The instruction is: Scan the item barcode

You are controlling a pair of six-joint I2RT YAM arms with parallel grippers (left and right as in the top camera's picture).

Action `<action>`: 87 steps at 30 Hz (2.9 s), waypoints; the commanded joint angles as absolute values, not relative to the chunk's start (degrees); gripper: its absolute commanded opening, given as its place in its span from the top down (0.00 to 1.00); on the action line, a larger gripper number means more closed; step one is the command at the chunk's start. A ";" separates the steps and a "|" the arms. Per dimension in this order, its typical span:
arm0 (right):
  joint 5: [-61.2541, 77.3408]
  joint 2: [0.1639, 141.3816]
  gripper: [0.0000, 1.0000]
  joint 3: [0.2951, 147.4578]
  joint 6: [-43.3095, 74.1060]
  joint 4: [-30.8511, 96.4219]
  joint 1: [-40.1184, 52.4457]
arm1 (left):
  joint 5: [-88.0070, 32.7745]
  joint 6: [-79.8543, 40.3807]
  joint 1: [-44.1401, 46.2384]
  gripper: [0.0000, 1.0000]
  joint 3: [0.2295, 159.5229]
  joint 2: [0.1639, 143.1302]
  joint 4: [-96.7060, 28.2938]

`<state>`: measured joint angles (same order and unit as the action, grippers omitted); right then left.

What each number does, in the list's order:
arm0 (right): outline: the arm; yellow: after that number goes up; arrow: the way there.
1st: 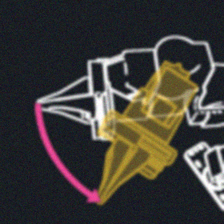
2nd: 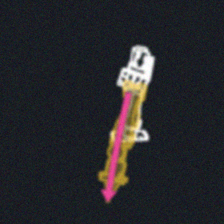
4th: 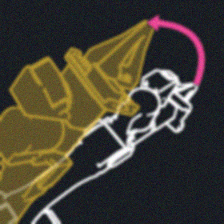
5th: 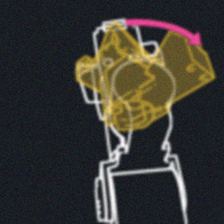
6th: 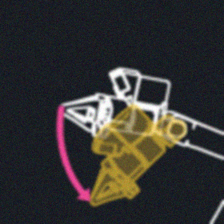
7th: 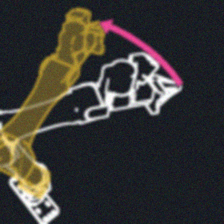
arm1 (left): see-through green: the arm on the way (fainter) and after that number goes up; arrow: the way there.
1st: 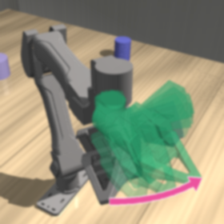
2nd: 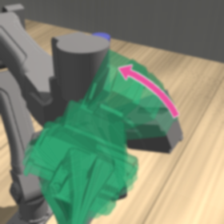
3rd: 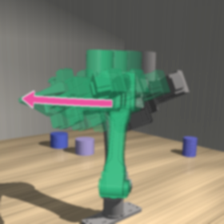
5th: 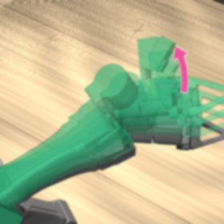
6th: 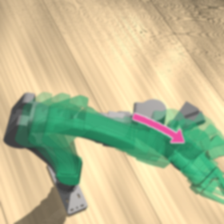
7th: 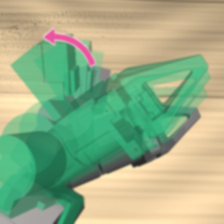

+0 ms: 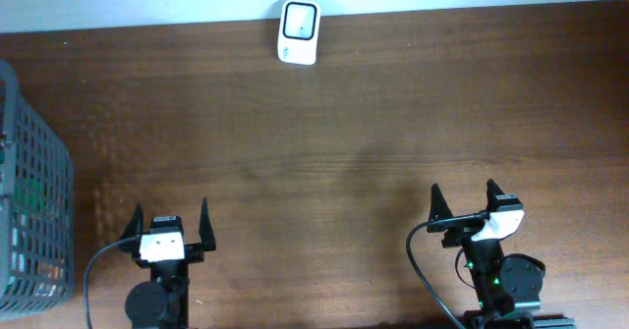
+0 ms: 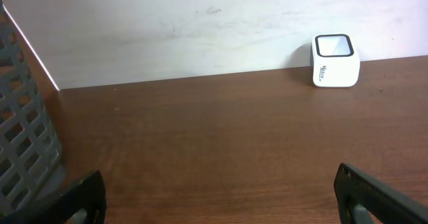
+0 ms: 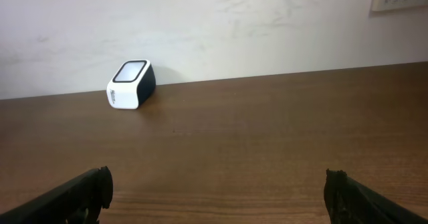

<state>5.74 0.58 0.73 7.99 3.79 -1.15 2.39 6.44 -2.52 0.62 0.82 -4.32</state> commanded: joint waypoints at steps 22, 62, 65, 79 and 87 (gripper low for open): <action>6.46 0.40 0.02 0.32 8.45 3.88 -1.52 | 0.78 6.96 -2.28 0.01 5.80 3.79 -6.02; 6.44 0.40 0.02 0.32 8.45 3.88 -1.52 | -9.58 1.28 -12.80 0.01 89.03 70.85 -60.93; 6.46 0.40 0.01 0.32 8.45 3.88 -1.52 | -6.26 -2.44 -23.09 0.01 96.03 72.01 -63.33; 6.46 0.40 0.02 0.32 8.45 3.88 -1.52 | 1.28 -13.45 -53.06 0.01 96.84 83.55 -62.35; 6.46 0.40 0.02 0.32 8.45 3.88 -1.52 | -1.67 -6.85 -52.66 0.01 96.86 98.85 -54.06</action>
